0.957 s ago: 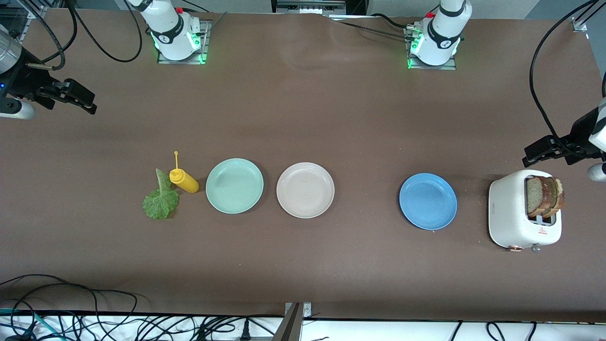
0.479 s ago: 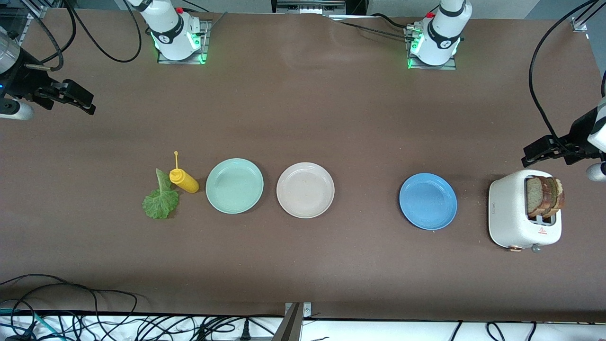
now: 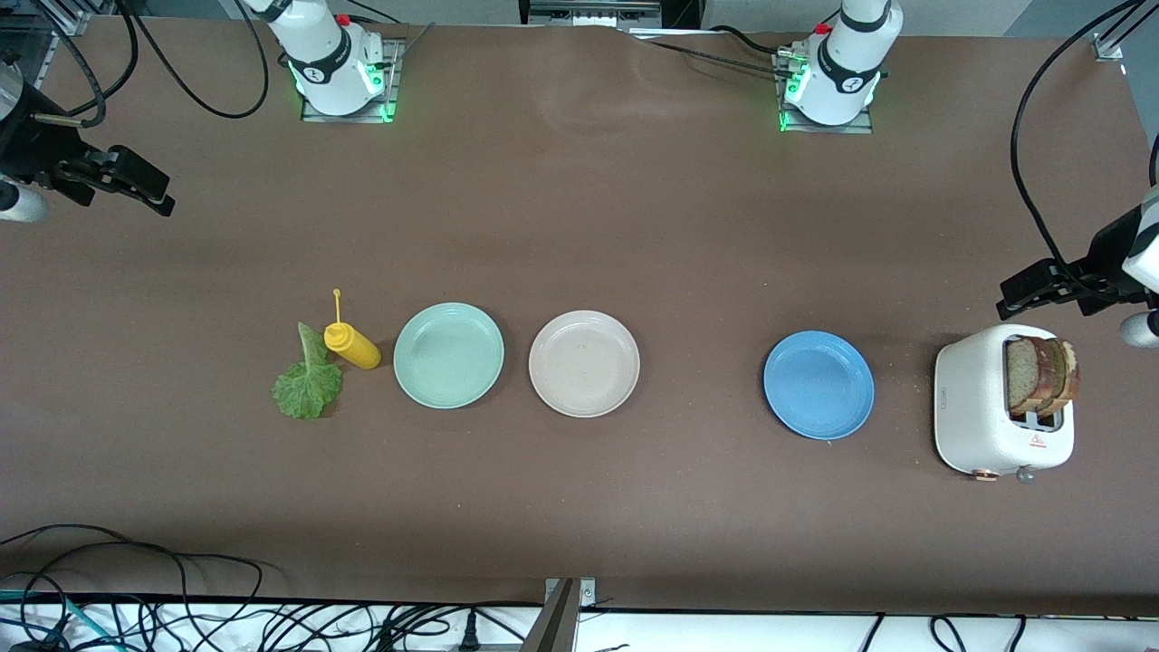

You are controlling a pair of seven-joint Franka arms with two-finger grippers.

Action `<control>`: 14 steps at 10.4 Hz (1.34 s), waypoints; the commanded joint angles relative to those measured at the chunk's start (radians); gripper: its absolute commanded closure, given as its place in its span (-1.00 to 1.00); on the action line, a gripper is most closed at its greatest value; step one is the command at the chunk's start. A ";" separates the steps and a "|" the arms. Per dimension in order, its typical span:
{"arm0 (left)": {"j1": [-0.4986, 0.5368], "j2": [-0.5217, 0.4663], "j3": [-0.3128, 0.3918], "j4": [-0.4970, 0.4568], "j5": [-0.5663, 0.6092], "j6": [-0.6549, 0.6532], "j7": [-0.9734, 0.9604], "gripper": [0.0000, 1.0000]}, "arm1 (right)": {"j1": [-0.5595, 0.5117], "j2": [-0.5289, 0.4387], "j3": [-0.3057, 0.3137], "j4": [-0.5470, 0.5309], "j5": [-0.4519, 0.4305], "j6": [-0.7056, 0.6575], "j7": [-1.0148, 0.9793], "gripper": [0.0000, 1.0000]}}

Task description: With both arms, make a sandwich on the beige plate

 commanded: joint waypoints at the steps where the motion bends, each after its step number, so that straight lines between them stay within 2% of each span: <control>1: 0.000 -0.006 -0.004 -0.010 0.019 0.001 0.013 -1.00 | -0.010 -0.015 0.007 0.008 0.019 -0.020 0.013 -1.00; 14: 0.020 -0.004 -0.001 0.003 0.033 0.001 0.020 -1.00 | 0.008 -0.013 -0.020 0.008 0.021 -0.018 0.010 -1.00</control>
